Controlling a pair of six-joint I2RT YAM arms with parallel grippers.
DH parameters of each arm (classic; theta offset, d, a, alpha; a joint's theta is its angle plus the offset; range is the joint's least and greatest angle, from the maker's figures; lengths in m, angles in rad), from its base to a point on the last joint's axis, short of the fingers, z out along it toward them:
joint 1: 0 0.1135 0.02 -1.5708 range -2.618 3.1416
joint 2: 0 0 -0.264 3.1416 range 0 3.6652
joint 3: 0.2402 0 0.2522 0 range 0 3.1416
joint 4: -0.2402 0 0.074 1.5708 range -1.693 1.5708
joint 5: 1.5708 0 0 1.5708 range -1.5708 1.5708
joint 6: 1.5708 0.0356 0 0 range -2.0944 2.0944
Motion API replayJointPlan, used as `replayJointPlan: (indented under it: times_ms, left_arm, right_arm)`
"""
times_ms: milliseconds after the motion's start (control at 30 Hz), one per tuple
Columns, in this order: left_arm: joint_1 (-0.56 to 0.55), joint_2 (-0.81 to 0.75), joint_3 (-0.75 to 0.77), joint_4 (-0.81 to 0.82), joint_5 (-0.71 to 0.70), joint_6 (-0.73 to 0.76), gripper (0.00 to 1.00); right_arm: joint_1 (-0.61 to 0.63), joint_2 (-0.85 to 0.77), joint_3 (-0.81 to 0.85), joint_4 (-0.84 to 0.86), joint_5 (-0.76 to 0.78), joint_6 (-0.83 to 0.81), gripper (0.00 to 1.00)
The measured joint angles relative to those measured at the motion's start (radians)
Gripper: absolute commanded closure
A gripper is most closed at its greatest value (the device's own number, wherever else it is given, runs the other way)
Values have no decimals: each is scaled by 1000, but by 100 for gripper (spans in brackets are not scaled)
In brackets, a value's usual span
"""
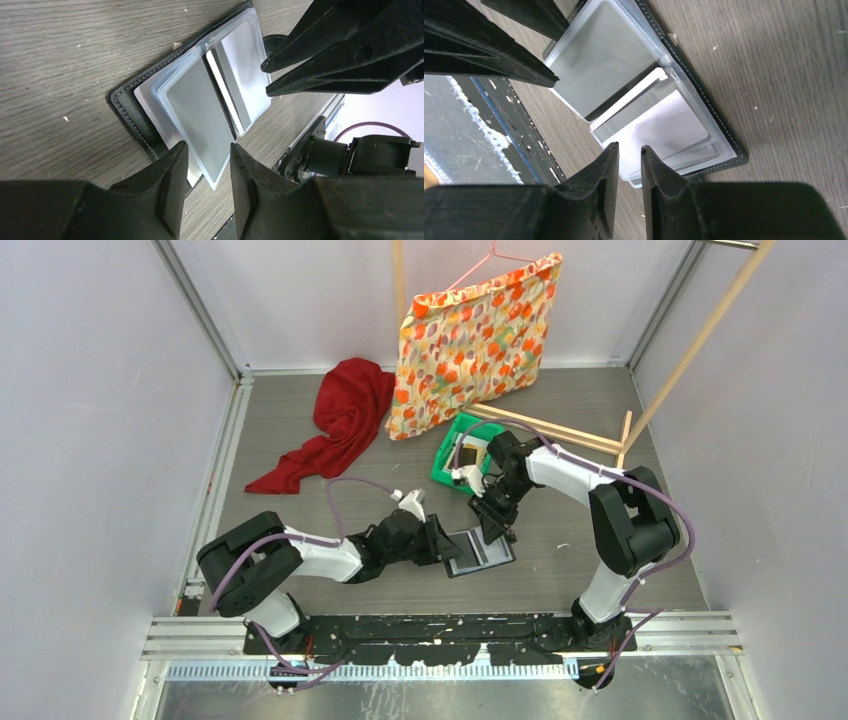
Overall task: Put the credit cards into the card holder
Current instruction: Turn over the card slot in the card holder.
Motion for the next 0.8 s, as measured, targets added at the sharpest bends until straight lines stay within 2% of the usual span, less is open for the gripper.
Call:
replayJointPlan:
  times_ms: [300,567,800]
  left_arm:
    - [-6,22,0,101,6,-7,62]
    - [-6,35,0,137,6,-22,64]
    - [-6,41,4,179,24,-19,55]
  right_arm:
    - [-20,-39,8,-26,-96,-10,68]
    - [-85,-39,17,-34,-207,34,64]
    - [-130,-30,19,-25,-288,103,57]
